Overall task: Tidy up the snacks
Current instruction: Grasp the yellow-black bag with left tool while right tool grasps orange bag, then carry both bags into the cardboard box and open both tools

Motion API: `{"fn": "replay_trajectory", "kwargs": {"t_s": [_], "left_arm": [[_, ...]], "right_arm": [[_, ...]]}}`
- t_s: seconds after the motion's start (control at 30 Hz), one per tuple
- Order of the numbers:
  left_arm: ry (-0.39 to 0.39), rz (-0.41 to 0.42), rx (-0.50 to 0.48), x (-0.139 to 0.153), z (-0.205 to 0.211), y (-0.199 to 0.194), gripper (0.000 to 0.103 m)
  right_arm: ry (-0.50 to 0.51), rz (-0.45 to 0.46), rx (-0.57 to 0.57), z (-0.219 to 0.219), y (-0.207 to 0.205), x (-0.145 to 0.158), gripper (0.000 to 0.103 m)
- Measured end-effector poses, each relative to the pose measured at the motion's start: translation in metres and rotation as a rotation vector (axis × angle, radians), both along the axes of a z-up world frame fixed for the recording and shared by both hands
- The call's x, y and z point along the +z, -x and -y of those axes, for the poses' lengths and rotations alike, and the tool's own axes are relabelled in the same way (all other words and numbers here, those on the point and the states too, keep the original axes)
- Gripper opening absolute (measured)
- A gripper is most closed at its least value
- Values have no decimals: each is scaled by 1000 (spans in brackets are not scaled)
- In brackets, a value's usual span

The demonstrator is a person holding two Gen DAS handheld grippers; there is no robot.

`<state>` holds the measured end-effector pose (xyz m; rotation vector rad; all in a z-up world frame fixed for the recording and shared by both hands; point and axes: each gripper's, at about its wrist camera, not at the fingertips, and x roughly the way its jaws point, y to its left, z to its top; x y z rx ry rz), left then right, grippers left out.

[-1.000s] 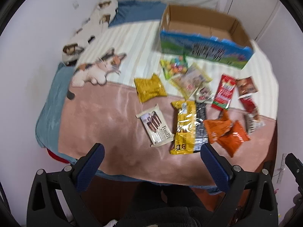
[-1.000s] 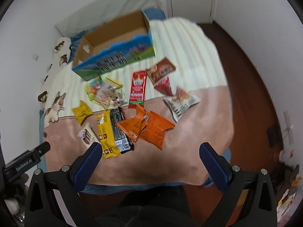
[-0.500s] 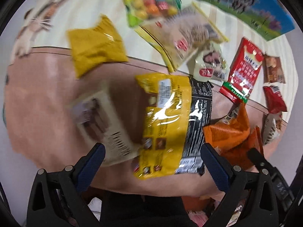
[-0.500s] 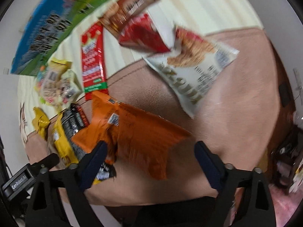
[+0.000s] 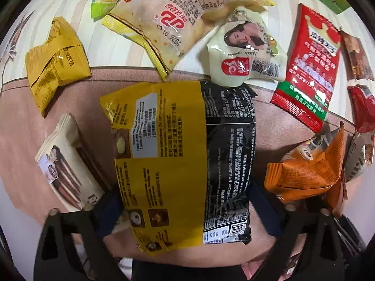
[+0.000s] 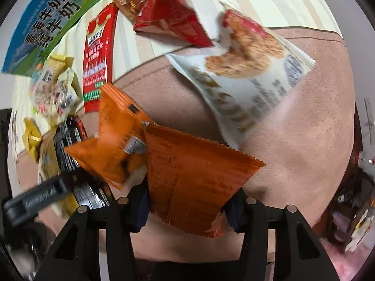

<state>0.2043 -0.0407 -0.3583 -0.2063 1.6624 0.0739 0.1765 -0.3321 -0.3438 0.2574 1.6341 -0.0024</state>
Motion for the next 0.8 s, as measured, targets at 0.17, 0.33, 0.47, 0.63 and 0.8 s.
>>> {"fn": "replay_trajectory", "kwargs": {"t_s": [0.17,0.33,0.47,0.63,0.8], "left_arm": [[-10,21,21,2,-13,24,88],[26,6,33,-20,-21,26,90],[34,21,62,-25,-26,26,84],[28,66,-10,-1,-14,47,83],[64,138,-107,29,-9,50,83]], "right_arm": [[13,3,72,8,11,-3,55],[-20,-12,-3,15,4,-17,64],[23,6,-43,15,6,-21,54],[38,38,-70,19,18,-2,48],[51,89,-72,17,28,30,48]]}}
